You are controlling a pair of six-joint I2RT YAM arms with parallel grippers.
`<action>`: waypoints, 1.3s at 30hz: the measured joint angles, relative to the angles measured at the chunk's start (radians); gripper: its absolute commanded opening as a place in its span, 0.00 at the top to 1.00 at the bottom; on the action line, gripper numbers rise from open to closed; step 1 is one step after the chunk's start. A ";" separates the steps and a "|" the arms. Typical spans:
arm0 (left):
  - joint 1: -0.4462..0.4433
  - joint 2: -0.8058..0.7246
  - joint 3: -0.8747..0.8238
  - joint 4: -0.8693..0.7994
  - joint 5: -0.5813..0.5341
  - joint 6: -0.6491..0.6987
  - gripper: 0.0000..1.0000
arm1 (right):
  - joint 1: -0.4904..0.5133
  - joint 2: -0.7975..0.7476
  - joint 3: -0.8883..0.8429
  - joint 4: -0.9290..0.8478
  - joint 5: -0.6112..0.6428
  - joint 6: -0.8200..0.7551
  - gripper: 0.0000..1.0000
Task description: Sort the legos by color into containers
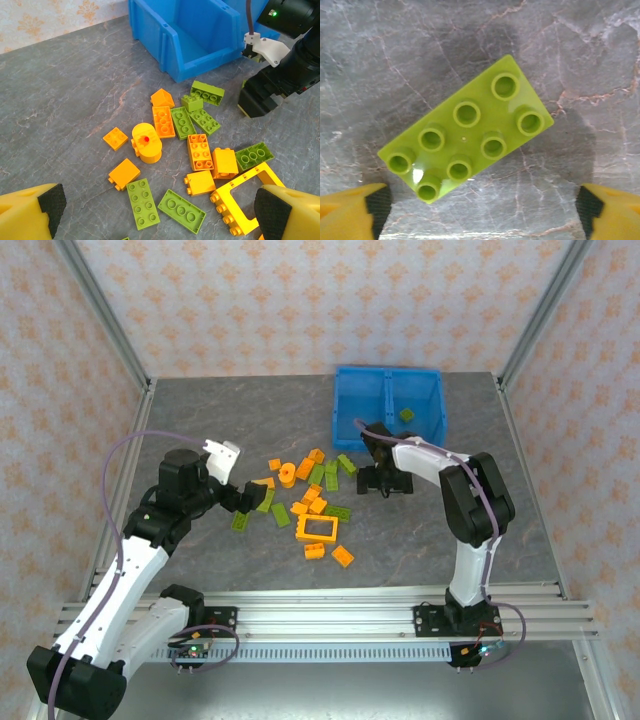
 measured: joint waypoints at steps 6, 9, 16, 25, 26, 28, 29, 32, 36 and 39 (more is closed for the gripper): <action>0.000 0.000 0.000 0.000 0.000 0.000 0.00 | 0.002 0.000 0.002 0.066 0.008 0.220 0.01; 0.000 0.000 0.000 0.000 0.000 0.000 0.00 | 0.002 0.009 0.016 0.077 0.048 0.298 0.02; 0.000 0.000 0.000 0.000 0.000 0.000 0.00 | 0.001 0.029 0.016 0.092 0.093 0.382 0.35; 0.000 0.000 0.000 0.000 0.002 0.000 0.00 | 0.000 -0.045 -0.093 0.145 0.133 0.404 0.61; 0.000 0.000 0.000 0.000 0.005 0.000 0.00 | 0.000 -0.058 -0.108 0.148 0.130 0.400 0.63; 0.000 0.000 0.000 0.001 0.013 0.000 0.00 | 0.002 -0.107 -0.151 0.158 0.128 0.390 0.67; 0.000 0.000 0.000 0.001 0.020 0.000 0.00 | 0.002 -0.136 -0.171 0.160 0.129 0.387 0.67; 0.000 0.000 0.000 0.001 0.032 -0.001 0.00 | 0.002 -0.243 -0.200 0.167 0.146 0.373 0.67; 0.000 0.000 0.000 0.001 0.034 -0.001 0.00 | 0.002 -0.372 -0.180 0.180 0.223 0.310 0.67; 0.000 -0.002 0.000 0.001 0.034 -0.001 0.00 | 0.002 -0.401 -0.122 0.195 0.317 0.225 0.67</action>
